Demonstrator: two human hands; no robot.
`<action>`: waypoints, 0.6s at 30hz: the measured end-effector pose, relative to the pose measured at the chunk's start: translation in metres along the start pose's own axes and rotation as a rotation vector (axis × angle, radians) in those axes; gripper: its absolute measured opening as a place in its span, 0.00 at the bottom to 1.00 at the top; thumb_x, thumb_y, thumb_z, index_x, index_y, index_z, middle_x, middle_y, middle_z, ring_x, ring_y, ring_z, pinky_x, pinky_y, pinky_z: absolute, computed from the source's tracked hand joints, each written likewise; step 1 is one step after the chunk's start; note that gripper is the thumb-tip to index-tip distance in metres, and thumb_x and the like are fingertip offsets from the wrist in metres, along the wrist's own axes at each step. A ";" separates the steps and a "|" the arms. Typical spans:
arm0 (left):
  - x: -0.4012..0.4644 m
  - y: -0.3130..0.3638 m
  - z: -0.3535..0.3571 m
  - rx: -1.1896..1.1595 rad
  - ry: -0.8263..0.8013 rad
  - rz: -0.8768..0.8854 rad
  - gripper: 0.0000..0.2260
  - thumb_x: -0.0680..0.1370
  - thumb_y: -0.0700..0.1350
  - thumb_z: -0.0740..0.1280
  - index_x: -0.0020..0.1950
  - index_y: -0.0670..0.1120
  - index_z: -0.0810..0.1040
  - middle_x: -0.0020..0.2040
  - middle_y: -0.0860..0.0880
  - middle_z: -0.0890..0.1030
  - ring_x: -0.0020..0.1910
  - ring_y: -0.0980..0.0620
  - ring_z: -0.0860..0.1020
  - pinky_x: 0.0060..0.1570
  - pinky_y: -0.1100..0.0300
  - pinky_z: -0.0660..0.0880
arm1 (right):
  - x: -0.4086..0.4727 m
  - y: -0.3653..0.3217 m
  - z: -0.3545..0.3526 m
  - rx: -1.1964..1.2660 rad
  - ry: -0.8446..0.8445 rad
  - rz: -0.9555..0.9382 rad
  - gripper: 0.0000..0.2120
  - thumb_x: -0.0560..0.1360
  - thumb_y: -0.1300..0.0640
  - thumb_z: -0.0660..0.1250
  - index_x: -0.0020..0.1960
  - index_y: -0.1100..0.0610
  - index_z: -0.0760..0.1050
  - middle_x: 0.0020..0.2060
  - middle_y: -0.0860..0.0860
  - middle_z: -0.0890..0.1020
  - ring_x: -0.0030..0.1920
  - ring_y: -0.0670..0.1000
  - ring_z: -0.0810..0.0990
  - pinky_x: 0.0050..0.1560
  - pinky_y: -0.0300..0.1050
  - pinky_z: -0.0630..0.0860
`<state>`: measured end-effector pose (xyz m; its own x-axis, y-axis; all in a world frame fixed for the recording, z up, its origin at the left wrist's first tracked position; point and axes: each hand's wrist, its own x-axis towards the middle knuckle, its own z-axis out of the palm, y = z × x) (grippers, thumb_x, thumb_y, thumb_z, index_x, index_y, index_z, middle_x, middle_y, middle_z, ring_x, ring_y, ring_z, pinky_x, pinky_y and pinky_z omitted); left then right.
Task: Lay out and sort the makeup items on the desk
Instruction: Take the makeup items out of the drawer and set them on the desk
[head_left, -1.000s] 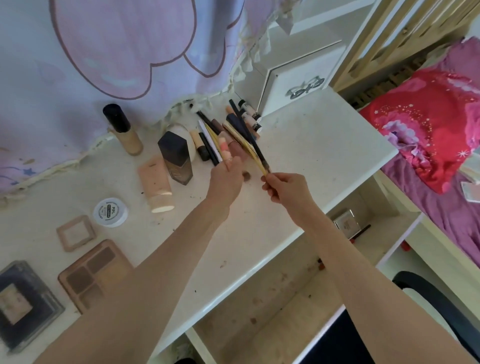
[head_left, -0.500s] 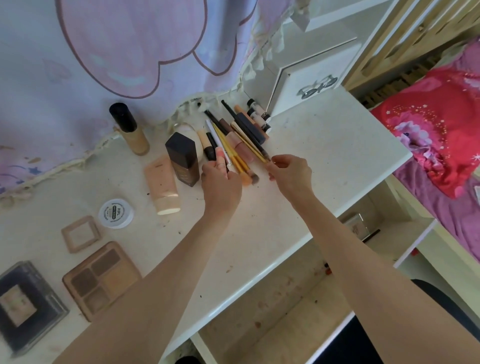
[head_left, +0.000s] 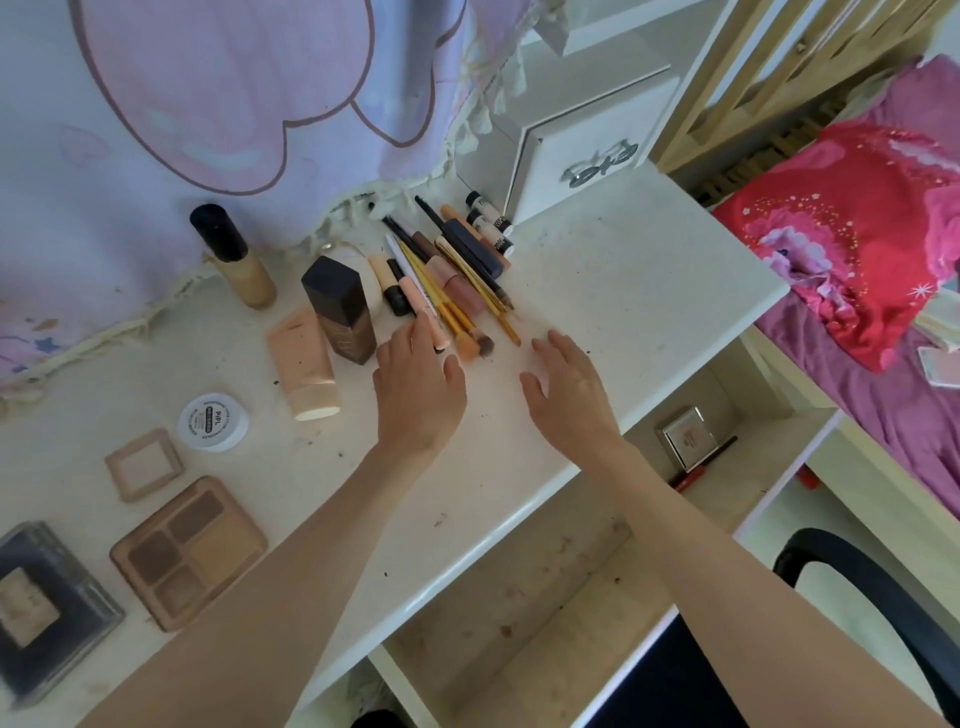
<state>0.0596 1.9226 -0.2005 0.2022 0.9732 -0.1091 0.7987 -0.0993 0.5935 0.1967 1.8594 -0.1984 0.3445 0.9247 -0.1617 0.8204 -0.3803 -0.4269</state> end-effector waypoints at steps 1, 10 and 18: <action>-0.002 -0.001 -0.001 0.020 -0.024 0.005 0.25 0.79 0.45 0.60 0.74 0.45 0.57 0.73 0.46 0.62 0.71 0.47 0.60 0.67 0.54 0.62 | -0.004 0.004 0.002 -0.062 -0.012 -0.033 0.23 0.81 0.54 0.56 0.74 0.58 0.60 0.75 0.55 0.58 0.75 0.53 0.54 0.75 0.48 0.51; -0.062 0.026 0.001 -0.038 -0.022 0.208 0.22 0.79 0.43 0.61 0.72 0.46 0.60 0.73 0.47 0.61 0.72 0.49 0.59 0.68 0.57 0.60 | -0.053 0.042 -0.014 0.048 0.087 -0.087 0.21 0.80 0.56 0.59 0.71 0.60 0.65 0.71 0.58 0.67 0.71 0.57 0.65 0.71 0.55 0.62; -0.145 0.057 0.075 -0.063 -0.333 0.557 0.16 0.80 0.44 0.56 0.68 0.46 0.68 0.63 0.50 0.72 0.58 0.55 0.74 0.55 0.71 0.65 | -0.093 0.157 -0.029 -0.113 0.075 0.046 0.16 0.76 0.64 0.61 0.63 0.64 0.73 0.59 0.60 0.77 0.60 0.61 0.74 0.63 0.57 0.70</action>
<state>0.1187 1.7607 -0.2108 0.7491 0.6624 -0.0069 0.4908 -0.5479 0.6774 0.3068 1.7136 -0.2243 0.4126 0.9043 -0.1097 0.8476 -0.4252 -0.3174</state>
